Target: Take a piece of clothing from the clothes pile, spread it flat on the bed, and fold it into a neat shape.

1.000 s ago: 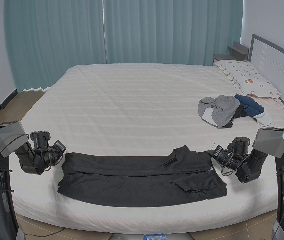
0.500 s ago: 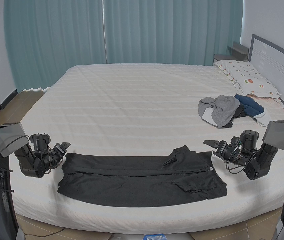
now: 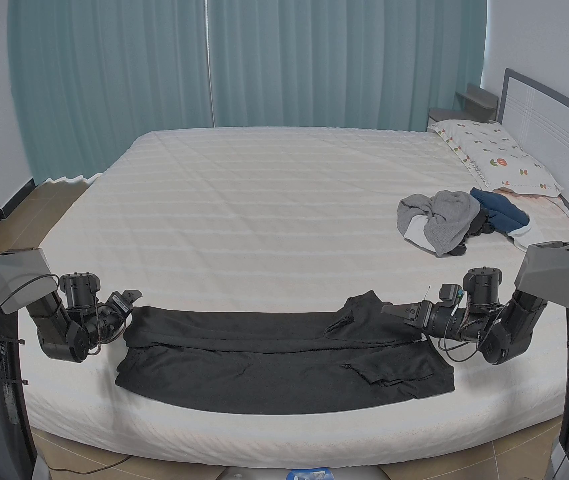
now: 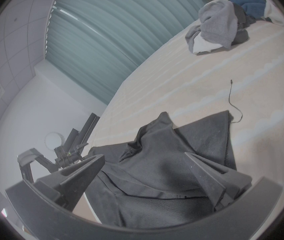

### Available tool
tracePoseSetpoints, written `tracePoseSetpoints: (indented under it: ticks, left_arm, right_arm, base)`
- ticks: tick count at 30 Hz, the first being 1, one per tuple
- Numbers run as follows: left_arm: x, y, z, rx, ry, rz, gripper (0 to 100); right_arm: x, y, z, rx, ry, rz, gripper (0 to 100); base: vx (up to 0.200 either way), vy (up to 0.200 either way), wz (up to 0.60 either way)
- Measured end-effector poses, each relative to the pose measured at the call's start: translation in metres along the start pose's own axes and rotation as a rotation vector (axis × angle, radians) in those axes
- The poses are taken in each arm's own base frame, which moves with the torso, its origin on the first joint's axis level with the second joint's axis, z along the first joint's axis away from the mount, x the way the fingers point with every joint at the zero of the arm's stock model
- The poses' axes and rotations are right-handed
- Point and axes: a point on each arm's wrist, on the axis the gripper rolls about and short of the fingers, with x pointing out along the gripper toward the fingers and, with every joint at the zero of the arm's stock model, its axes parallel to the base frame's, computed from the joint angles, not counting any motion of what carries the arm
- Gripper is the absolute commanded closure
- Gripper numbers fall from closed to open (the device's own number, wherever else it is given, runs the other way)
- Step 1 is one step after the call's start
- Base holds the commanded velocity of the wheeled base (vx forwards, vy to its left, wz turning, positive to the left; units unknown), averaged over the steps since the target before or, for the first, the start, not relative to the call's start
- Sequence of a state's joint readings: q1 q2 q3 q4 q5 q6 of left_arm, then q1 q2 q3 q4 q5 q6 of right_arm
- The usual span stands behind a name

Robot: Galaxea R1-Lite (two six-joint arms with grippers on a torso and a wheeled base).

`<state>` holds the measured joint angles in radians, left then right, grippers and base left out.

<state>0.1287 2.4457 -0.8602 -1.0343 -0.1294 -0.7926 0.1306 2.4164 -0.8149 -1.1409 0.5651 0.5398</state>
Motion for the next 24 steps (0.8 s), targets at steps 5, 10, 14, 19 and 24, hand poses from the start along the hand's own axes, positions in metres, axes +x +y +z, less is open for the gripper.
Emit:
tracePoseSetpoints:
  ticks: [5, 10, 14, 19, 24]
  left_arm:
    - [0.000, 0.000, 0.000, 0.001, 0.000, -0.001, 0]
    - [0.000, 0.000, 0.000, 0.000, 0.001, -0.001, 0]
    - [0.000, 0.000, 0.000, 0.000, 0.000, -0.001, 0]
    - [0.000, 0.000, 0.000, 0.000, 0.000, -0.002, 0]
    - [0.000, 0.000, 0.000, 0.000, 0.000, -0.001, 0]
  right_arm:
    - [0.005, -0.004, -0.006, -0.043, -0.003, -0.001, 0]
    - [0.008, -0.005, -0.005, -0.051, -0.014, 0.003, 0]
    - [0.010, -0.005, -0.002, -0.062, -0.032, 0.010, 0]
    - [0.013, -0.010, -0.002, -0.062, -0.044, -0.004, 0]
    - [0.017, -0.014, -0.008, -0.056, -0.027, -0.010, 0]
  base:
    - [0.000, 0.000, 0.00]
    - [0.000, 0.000, 0.00]
    - [0.000, 0.000, 0.00]
    - [0.000, 0.000, 0.00]
    - [0.000, 0.000, 0.00]
